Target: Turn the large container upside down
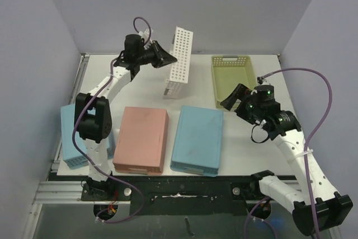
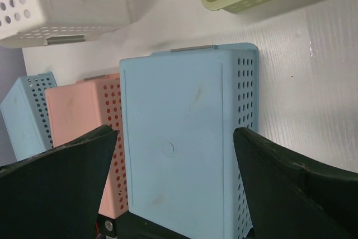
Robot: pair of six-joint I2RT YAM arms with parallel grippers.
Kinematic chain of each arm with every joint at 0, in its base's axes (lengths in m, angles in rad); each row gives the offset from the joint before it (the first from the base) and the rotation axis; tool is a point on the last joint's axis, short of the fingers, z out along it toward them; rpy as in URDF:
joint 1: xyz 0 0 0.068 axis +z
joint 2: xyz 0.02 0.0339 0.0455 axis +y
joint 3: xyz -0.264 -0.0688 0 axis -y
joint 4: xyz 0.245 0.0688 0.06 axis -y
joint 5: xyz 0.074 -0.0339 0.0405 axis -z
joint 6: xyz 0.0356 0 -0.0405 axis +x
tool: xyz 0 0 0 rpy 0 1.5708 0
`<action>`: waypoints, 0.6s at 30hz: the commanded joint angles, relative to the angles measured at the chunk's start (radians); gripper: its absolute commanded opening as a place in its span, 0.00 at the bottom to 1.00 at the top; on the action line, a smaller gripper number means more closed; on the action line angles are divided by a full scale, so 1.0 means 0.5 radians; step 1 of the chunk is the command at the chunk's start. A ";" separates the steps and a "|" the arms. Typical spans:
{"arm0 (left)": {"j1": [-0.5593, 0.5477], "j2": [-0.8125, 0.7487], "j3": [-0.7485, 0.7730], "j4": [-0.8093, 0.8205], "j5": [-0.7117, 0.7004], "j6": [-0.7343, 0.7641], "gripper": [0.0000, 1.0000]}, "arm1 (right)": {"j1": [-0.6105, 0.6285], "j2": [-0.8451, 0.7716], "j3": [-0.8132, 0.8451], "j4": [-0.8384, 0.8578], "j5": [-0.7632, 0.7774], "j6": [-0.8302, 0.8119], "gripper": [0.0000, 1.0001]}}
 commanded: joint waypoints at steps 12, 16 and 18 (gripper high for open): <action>0.089 0.311 -0.821 3.151 0.409 -2.311 0.00 | 0.003 -0.150 0.000 -0.065 0.111 0.034 0.89; 0.168 0.351 -0.962 3.125 0.443 -2.291 0.00 | 0.002 -0.151 -0.012 -0.057 0.105 0.043 0.89; 0.216 0.394 -1.030 3.178 0.466 -2.323 0.00 | 0.001 -0.147 -0.019 -0.043 0.091 0.050 0.89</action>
